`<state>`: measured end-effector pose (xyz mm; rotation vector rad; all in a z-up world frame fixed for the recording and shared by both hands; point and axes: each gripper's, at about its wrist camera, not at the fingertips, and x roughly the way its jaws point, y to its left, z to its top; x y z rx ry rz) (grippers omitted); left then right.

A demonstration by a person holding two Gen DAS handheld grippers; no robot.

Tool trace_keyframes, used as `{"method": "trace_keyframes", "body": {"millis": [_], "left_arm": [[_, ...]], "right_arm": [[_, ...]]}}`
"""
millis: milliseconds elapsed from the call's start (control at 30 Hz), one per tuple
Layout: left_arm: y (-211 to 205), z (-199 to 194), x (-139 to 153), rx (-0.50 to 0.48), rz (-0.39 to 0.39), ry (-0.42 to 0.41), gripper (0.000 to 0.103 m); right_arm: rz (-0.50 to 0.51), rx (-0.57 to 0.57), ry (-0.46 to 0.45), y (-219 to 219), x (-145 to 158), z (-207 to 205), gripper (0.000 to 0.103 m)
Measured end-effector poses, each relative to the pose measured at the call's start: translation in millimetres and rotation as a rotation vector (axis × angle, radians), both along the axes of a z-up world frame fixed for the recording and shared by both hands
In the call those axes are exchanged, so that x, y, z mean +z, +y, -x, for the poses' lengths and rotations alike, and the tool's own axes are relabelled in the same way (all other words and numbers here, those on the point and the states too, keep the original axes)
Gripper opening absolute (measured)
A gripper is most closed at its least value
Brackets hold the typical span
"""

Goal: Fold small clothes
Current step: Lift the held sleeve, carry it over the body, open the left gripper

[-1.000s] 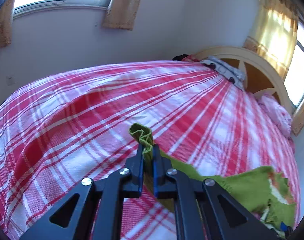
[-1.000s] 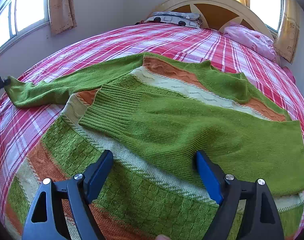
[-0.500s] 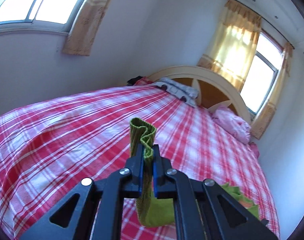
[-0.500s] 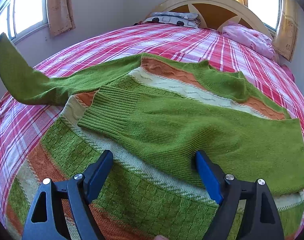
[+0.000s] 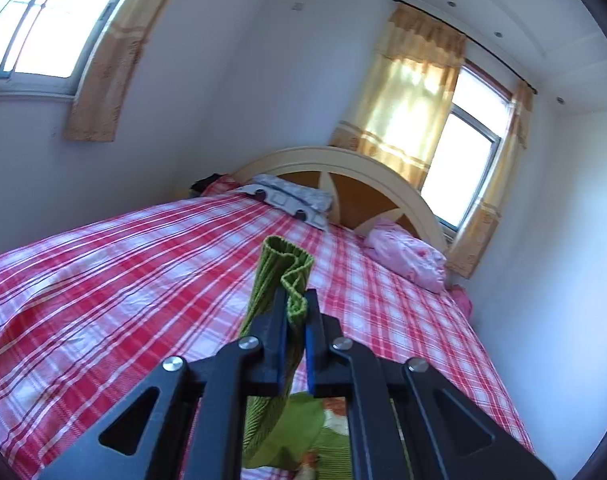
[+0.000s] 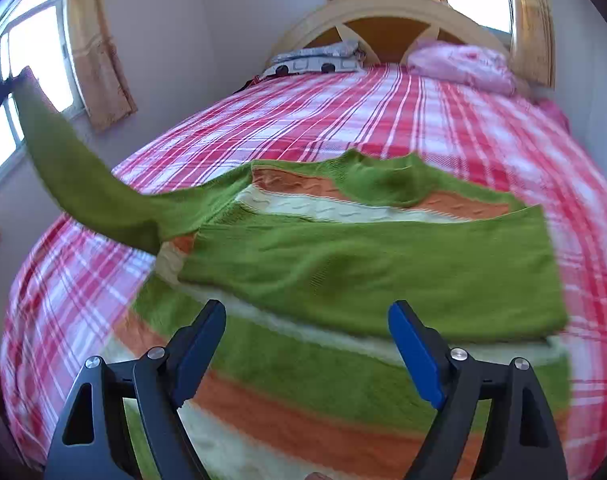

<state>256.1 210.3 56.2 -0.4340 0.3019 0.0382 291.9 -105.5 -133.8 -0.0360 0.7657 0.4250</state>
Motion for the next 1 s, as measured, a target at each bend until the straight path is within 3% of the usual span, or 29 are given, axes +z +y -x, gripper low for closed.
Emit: {"method": "trace_keyframes", "body": {"millis": [133,533,700,867,1000], "left_arm": [[-41,-14,13,-0.073,-0.063,-0.029,0.007],[-171,-49,21,-0.318,-0.107,-0.03,0.007],[-226,-65,-2,-0.391,-0.122,0.016,0.007],[-282,-81,-52,-0.442,-0.135,0.109,0.007],[-323,-87,-89,-0.458,-0.199,0.18,0.007]], "right_arm": [[0.006,-0.003,-0.012,-28,2,26,0.084],[0.002,-0.058,-0.03,-90,-1,78,0.084],[-0.012,-0.056,0.003,-99,-15,93,0.084],[0.003,-0.034,0.039,-99,-31,105,0.084],[0.013,-0.034,0.05,-99,-45,112,0.084]]}}
